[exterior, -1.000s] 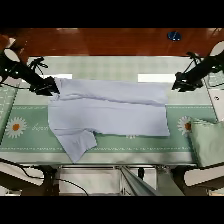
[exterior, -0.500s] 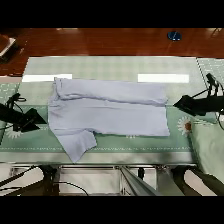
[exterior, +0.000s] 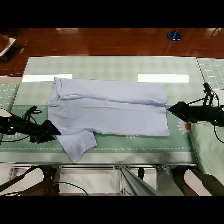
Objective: Fold the shirts.
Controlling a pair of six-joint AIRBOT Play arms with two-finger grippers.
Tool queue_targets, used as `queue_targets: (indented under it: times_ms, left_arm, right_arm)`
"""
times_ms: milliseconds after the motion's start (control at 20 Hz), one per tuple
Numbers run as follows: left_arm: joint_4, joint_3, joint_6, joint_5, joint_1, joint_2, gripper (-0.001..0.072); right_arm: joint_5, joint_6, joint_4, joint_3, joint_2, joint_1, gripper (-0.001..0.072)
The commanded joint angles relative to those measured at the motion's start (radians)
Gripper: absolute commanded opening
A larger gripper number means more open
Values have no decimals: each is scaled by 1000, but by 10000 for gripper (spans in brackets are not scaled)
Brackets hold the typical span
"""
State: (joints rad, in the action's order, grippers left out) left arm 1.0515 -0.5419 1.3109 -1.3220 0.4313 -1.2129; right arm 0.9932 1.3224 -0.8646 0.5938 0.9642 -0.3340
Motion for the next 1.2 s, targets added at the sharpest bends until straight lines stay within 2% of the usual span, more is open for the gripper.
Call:
queue_targets:
  times_ms: [0, 50, 100, 200, 250, 350, 450, 650, 1150]
  left_arm:
    - [-31, 50, -21, 137, -83, -11, 505]
    - [-40, 51, -25, 162, -115, -11, 497]
    - [-40, 51, -24, 179, -144, -11, 416]
    - [-40, 48, -24, 184, -170, -10, 22]
    - [-39, 44, -16, 171, -169, -8, 22]
    - [-39, 39, -17, 147, -167, -8, 22]
    - [-39, 39, -17, 144, -168, -8, 22]
    - [-39, 39, -17, 143, -168, -8, 22]
    - [-68, 39, -26, 143, -168, -8, 22]
  right_arm:
    - [-15, 8, 22, -6, -3, -1, 404]
    - [-27, 26, 22, -6, -3, -2, 404]
    - [-39, 32, 17, -5, -3, -4, 404]
    - [-19, 30, 5, 7, -3, -65, 404]
    - [39, 23, -26, 9, -3, -112, 404]
    - [187, 43, -203, -13, -3, -150, 404]
    - [272, 67, -245, -91, -3, -146, 404]
    - [248, 27, -184, -229, -3, -146, 404]
    - [60, 25, -29, -233, 7, -146, 404]
